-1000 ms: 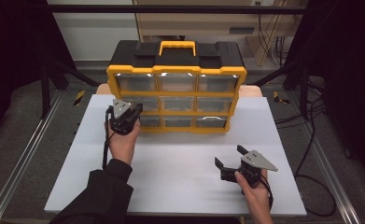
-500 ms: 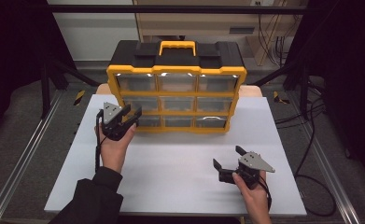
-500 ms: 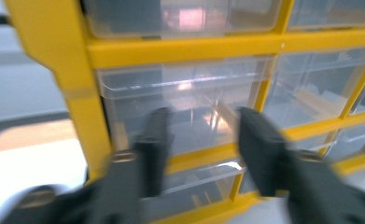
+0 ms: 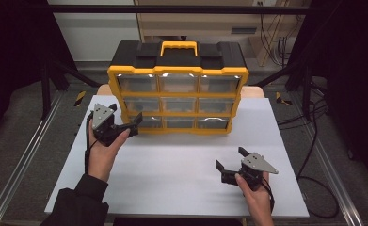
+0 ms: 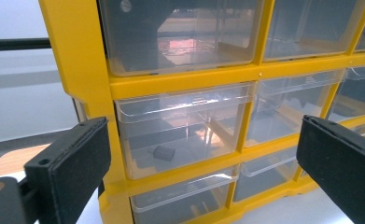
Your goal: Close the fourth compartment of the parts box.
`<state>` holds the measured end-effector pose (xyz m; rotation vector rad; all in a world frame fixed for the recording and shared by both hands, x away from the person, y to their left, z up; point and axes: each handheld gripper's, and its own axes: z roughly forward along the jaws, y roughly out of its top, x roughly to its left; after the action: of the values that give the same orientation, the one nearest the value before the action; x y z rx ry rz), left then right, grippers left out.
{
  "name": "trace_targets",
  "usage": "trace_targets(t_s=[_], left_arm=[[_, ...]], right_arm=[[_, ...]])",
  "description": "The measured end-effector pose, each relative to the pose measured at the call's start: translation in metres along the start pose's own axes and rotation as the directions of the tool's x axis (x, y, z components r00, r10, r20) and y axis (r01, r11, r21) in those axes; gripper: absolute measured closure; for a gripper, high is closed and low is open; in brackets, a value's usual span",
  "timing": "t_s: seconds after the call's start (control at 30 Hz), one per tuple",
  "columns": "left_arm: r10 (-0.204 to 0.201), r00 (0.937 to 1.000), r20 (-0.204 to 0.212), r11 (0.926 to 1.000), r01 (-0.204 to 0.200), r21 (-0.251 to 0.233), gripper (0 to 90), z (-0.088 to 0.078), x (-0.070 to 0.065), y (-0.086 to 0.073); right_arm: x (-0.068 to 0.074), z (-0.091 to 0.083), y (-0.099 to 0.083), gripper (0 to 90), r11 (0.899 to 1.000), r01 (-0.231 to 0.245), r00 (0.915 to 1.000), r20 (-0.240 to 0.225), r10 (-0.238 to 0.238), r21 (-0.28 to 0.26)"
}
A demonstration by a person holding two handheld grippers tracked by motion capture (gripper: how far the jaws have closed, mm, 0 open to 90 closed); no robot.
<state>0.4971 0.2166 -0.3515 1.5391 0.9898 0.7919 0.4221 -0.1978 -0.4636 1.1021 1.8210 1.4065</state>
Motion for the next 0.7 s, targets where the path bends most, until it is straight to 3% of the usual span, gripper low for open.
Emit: trace_targets(t_s=[0.1,0.2,0.33,0.7], left_arm=[[-0.023,0.9994,0.025,0.9997,0.023,0.004,2.3,0.001,0.002,0.003],[-0.021,0.9983,0.055,0.9997,0.020,0.015,2.6,0.002,0.002,0.007],[-0.001,0.9988,0.050,1.0000,0.001,0.003,2.5,0.000,0.003,0.013],[-0.007,0.9997,0.024,0.9999,0.007,-0.013,2.4,-0.008,0.014,0.027]], right_arm=[[0.000,0.000,0.000,2.2,1.000,0.000,1.0000,-0.002,0.000,-0.001],[0.000,0.000,0.000,2.3,1.000,0.000,1.0000,-0.001,0.000,0.001],[0.000,0.000,0.000,2.4,1.000,0.000,1.0000,0.002,0.000,0.003],[0.000,-0.001,0.000,2.2,1.000,0.000,1.0000,-0.002,0.000,-0.002]])
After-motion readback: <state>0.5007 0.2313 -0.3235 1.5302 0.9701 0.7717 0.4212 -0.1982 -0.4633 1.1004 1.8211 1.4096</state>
